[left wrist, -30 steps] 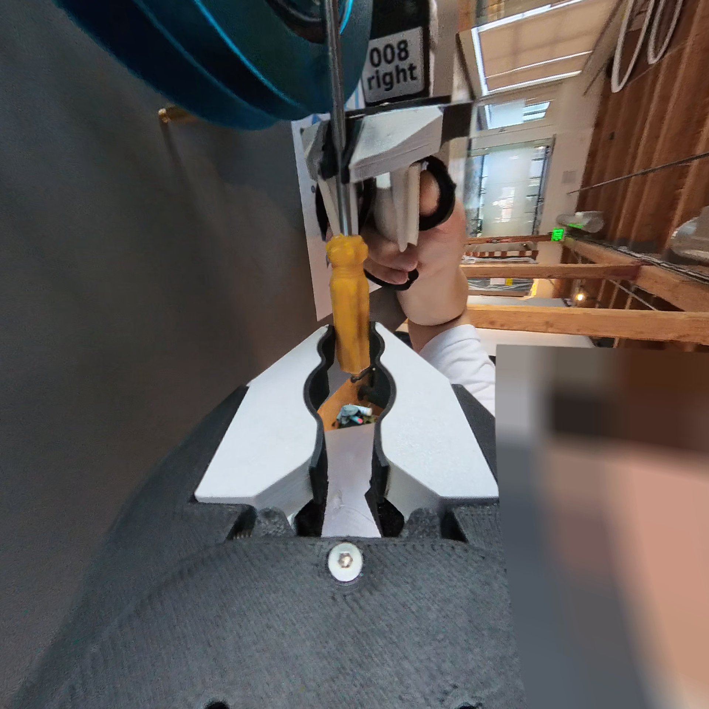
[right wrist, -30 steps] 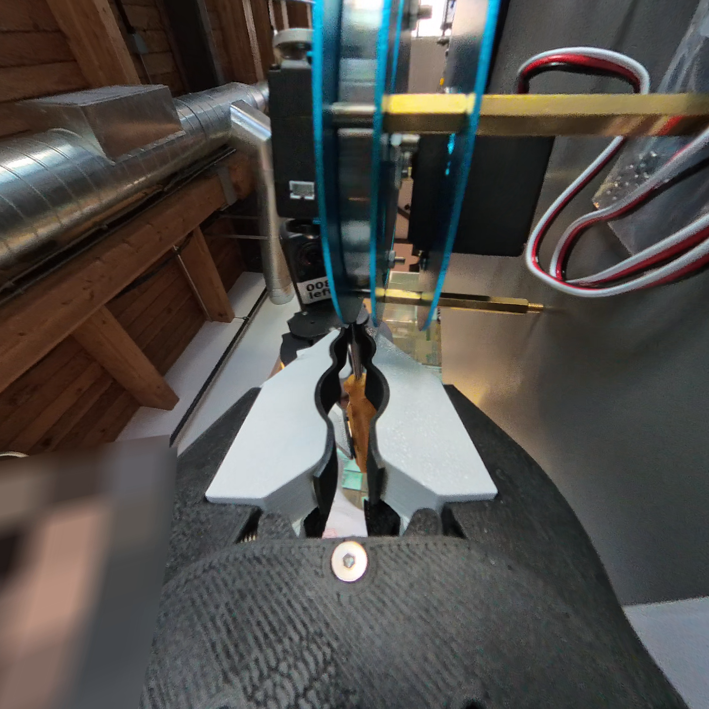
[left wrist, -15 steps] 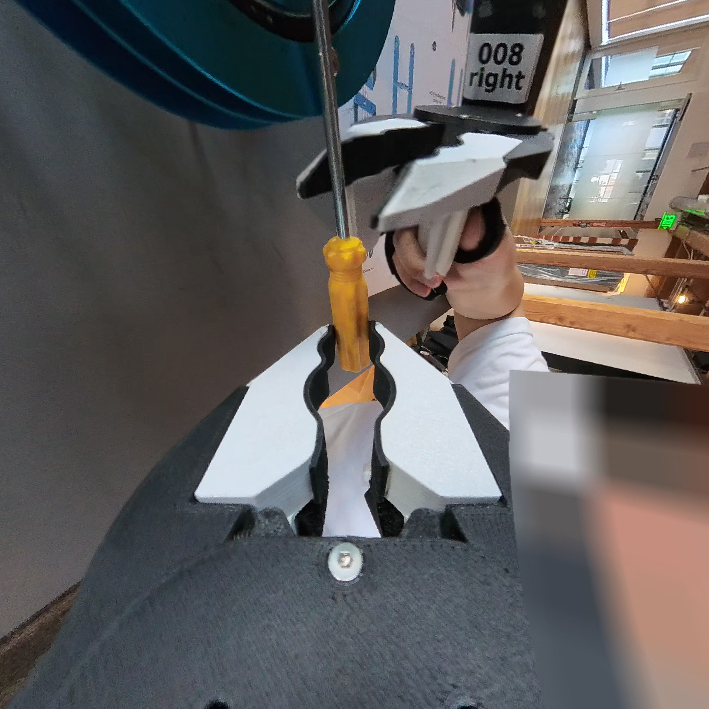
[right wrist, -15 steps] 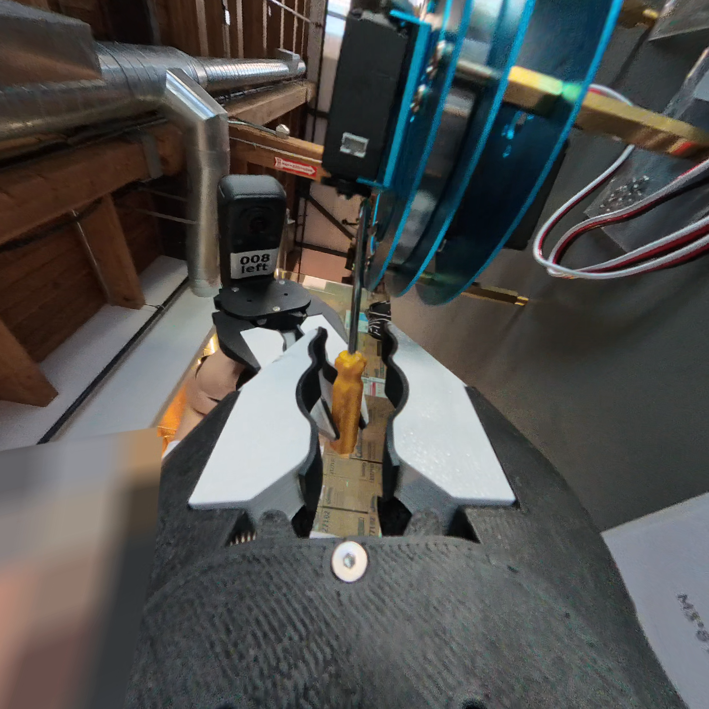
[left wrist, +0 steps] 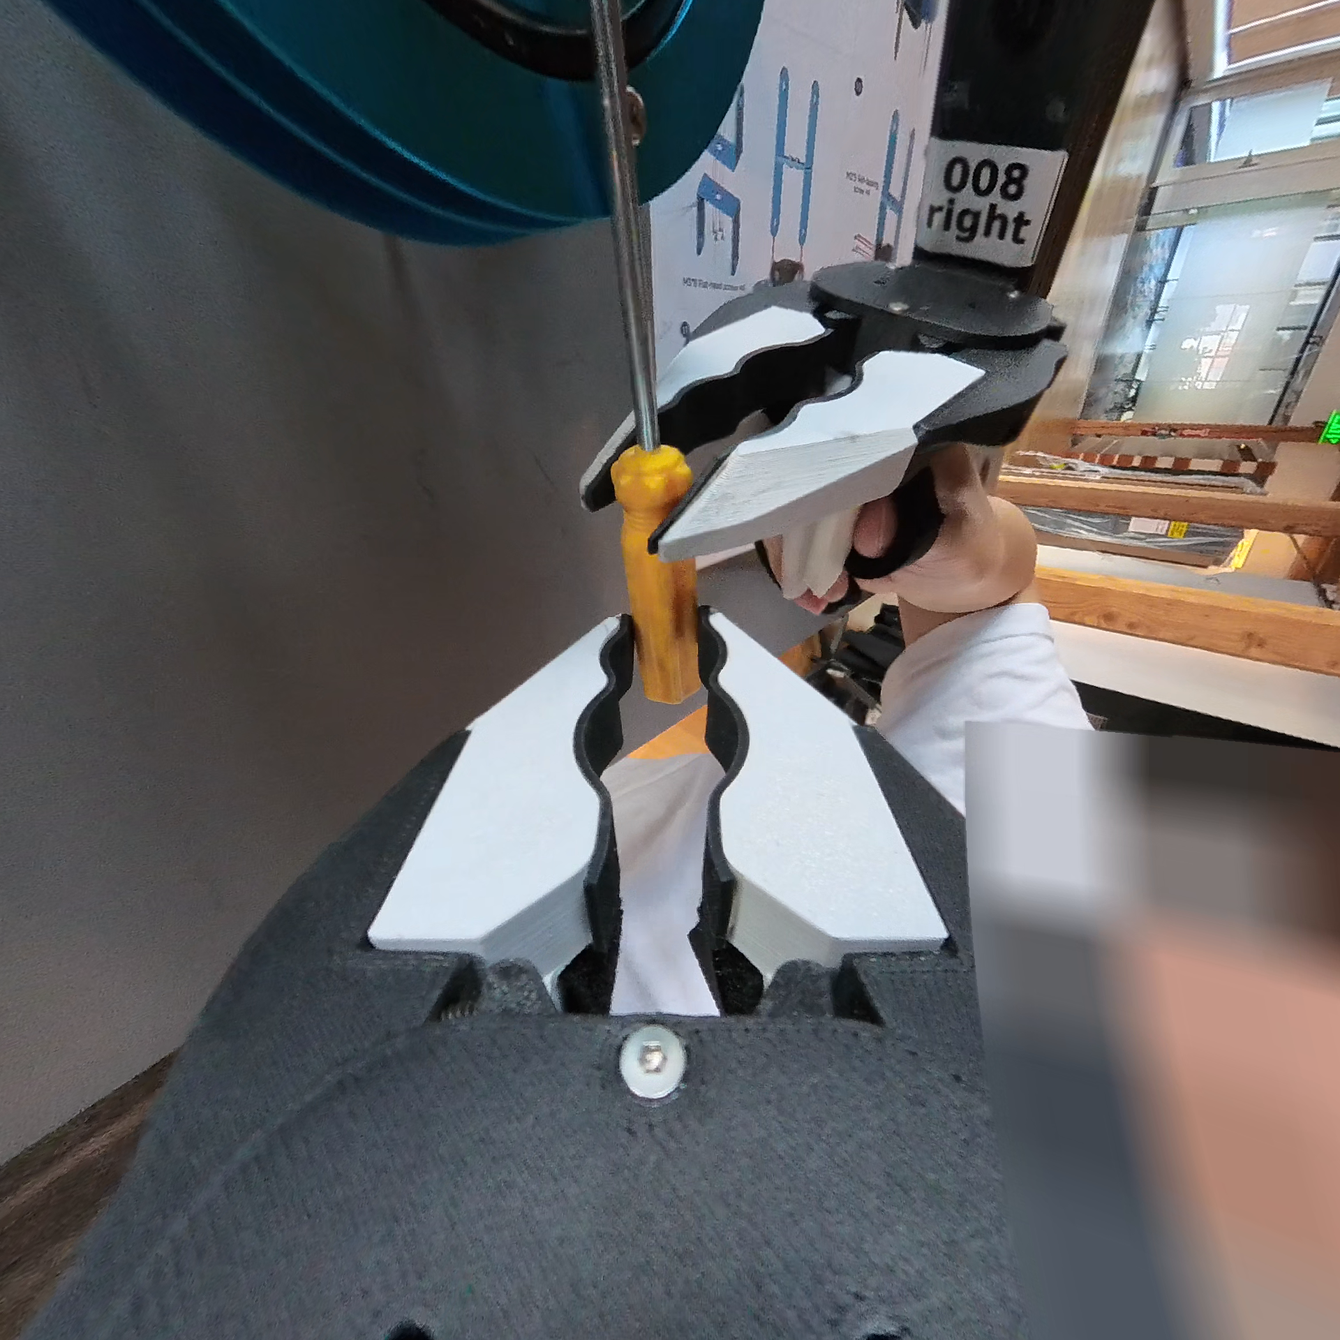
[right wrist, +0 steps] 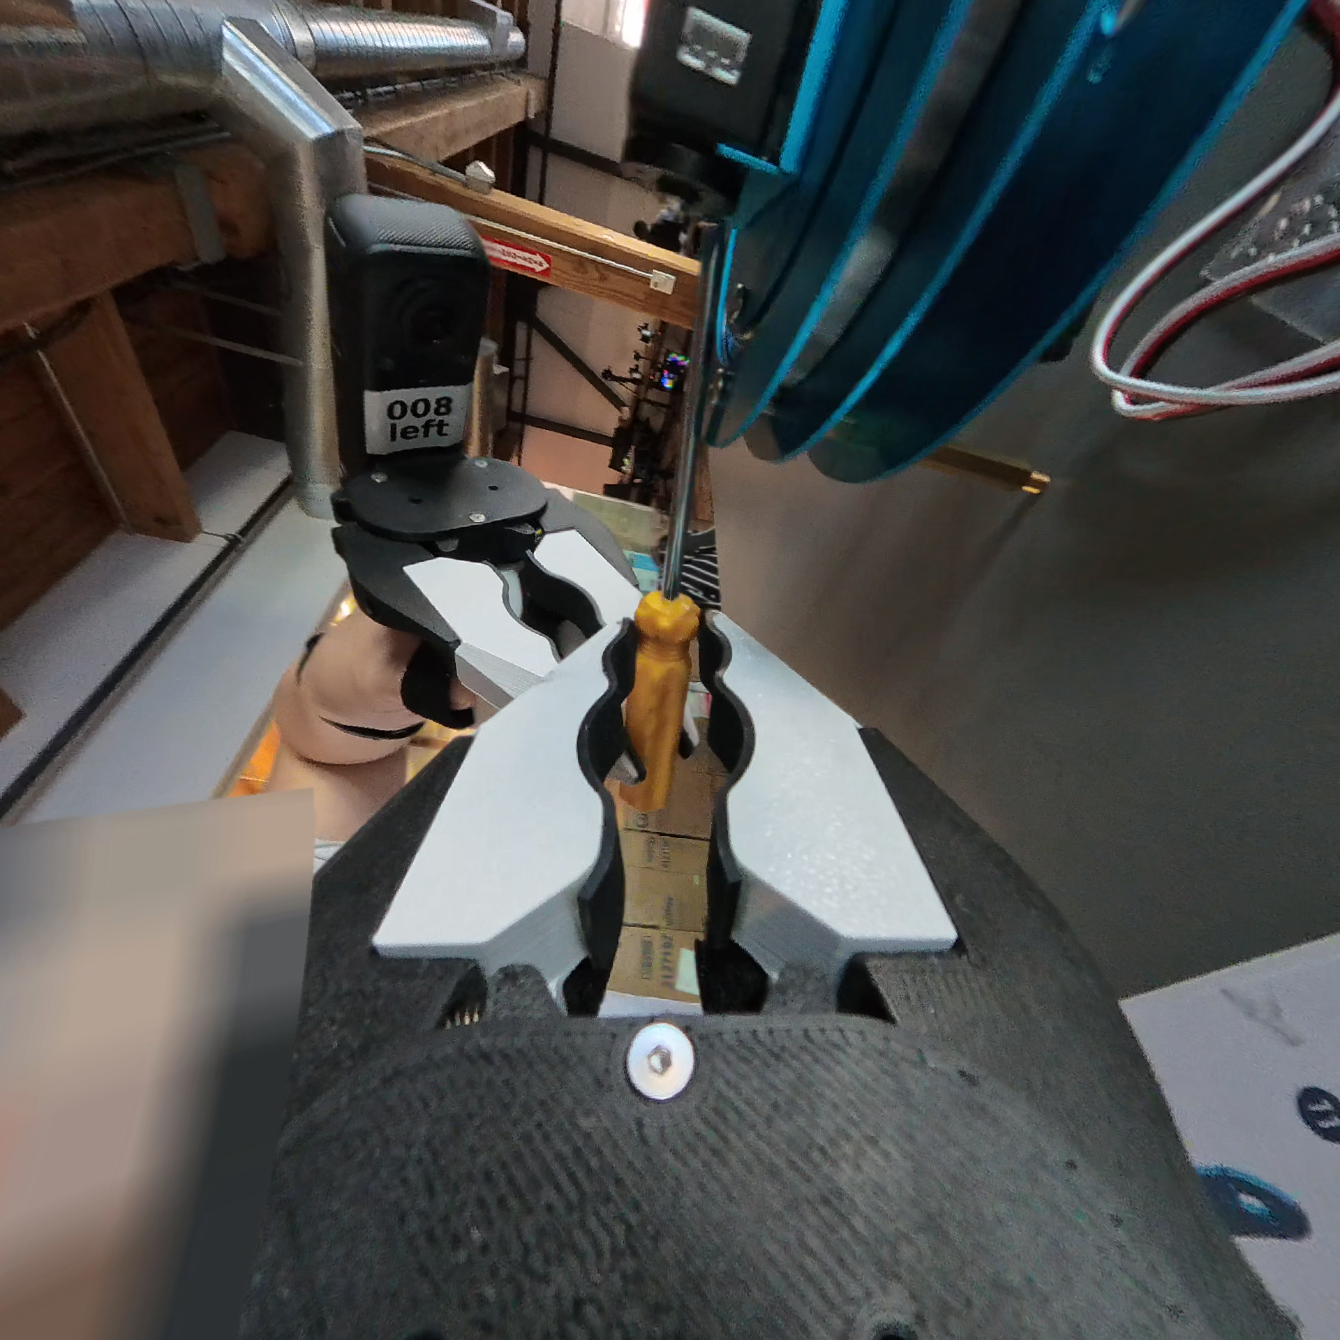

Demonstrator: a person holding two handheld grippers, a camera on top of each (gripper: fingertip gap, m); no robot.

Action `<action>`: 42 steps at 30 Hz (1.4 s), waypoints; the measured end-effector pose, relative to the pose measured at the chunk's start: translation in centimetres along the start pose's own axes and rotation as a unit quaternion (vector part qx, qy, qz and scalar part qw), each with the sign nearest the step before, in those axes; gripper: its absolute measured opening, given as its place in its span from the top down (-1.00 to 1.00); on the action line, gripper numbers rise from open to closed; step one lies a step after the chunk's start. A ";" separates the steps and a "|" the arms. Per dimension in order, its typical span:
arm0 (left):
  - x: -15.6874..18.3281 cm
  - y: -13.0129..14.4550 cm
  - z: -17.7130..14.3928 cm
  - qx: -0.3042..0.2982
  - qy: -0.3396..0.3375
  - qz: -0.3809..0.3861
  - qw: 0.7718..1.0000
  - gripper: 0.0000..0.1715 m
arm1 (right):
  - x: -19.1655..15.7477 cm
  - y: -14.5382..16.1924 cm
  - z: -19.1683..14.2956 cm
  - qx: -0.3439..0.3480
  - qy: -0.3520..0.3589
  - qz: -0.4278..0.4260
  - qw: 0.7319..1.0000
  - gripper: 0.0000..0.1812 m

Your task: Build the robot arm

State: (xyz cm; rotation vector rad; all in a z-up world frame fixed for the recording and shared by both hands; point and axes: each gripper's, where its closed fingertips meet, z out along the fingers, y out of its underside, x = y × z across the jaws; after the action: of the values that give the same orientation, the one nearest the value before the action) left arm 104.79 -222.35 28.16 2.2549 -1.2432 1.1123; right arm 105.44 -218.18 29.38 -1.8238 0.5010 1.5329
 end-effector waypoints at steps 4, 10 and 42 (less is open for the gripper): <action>-0.4 -0.1 -0.1 0.006 -0.007 0.003 1.000 0.82 | 0.1 -0.1 0.2 0.016 -0.035 0.050 0.998 0.83; 0.0 -0.2 -0.2 0.007 0.007 0.013 1.000 0.81 | -0.3 -0.2 0.0 0.029 -0.084 0.083 0.993 0.84; 2.0 0.6 0.1 0.059 0.208 -0.010 0.976 0.82 | -1.2 -1.5 -0.4 0.091 -0.165 0.118 0.975 0.85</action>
State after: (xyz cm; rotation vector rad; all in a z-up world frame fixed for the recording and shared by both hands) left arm 104.97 -223.84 29.59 1.9641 -1.0017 1.5842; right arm 106.47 -217.57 30.90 -1.3722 0.6885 1.8411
